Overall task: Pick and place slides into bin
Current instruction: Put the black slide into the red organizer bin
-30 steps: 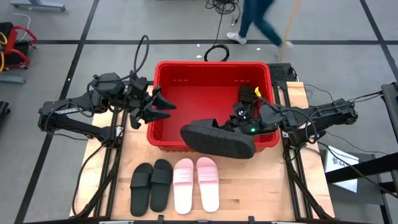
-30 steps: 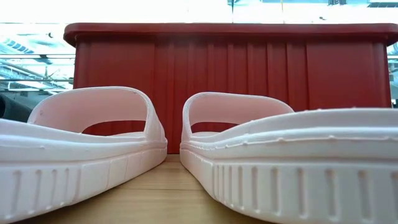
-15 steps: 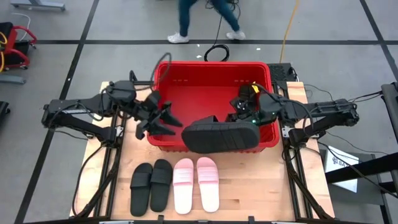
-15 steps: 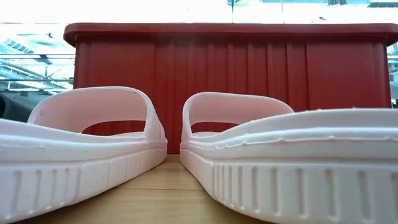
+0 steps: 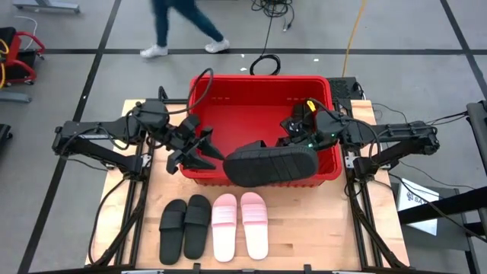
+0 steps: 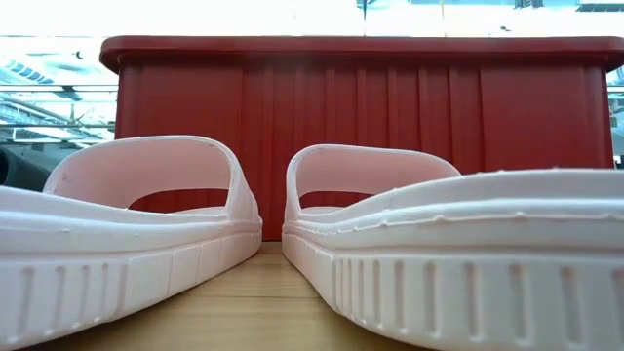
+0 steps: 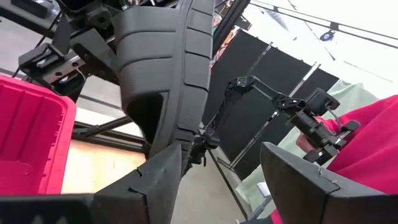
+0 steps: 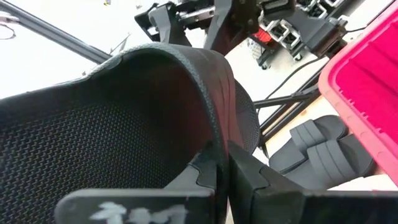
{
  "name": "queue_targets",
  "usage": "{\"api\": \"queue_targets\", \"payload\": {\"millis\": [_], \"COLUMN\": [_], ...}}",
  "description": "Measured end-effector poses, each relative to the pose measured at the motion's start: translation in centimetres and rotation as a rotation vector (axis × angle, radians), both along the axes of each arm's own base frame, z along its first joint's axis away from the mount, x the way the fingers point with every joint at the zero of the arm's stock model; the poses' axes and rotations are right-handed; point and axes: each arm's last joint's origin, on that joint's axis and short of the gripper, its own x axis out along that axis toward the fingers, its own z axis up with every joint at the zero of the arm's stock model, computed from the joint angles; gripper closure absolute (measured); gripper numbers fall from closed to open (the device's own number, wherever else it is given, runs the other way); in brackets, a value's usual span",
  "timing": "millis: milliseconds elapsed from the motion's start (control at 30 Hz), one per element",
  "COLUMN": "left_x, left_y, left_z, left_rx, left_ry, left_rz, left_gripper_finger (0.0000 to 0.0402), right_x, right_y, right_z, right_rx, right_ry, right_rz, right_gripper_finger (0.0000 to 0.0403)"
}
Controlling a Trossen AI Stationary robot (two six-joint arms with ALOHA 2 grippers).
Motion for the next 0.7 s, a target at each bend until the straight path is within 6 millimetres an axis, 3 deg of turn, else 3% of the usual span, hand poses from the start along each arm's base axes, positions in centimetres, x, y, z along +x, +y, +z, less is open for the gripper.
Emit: {"api": "queue_targets", "payload": {"millis": [700], "left_x": [1.9], "left_y": [0.7], "left_z": [-0.9], "left_rx": [-0.013], "left_ry": [0.016], "left_rz": [0.028], "left_gripper_finger": [0.0174], "right_x": [0.3], "right_y": [-0.4], "right_z": [-0.1], "right_rx": [0.008], "right_ry": [0.002], "right_rz": [0.007], "right_gripper_finger": [0.0399]}}
